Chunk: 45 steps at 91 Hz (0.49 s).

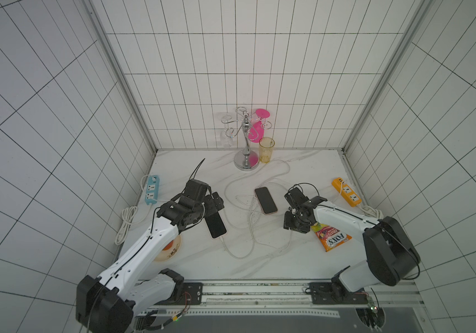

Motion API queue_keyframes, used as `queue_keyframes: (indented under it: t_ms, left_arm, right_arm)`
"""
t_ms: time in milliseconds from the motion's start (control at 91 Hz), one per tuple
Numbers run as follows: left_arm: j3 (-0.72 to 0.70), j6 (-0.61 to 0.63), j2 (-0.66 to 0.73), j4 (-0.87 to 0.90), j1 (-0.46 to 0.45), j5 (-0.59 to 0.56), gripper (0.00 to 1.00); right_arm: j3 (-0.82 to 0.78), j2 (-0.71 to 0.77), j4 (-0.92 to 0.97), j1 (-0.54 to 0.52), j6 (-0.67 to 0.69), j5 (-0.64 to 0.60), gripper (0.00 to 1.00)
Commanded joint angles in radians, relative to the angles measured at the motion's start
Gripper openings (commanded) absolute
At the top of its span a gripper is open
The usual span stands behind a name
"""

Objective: Plug the charging cable into the phone
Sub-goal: Pick up the charging cable from the center of the board.

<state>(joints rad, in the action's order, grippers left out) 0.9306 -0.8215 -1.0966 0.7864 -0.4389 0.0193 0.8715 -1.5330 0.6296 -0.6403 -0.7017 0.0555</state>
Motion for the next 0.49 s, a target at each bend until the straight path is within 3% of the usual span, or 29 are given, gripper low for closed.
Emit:
queue_keyframes:
  t_ms: [0,198,484]
  left_arm:
    - [-0.009,0.001,0.020,-0.022,-0.004,-0.001,0.97]
    - [-0.007,-0.005,0.026,-0.020,-0.006,0.004,0.96]
    - [0.036,-0.016,0.023,-0.035,-0.020,0.014,0.96]
  right_arm:
    - [0.031,-0.033,0.044,-0.026,-0.030,-0.045,0.54]
    - [0.044,-0.084,0.044,-0.054,-0.035,-0.069,0.50]
    - [0.028,-0.119,0.009,-0.063,-0.050,-0.047,0.34]
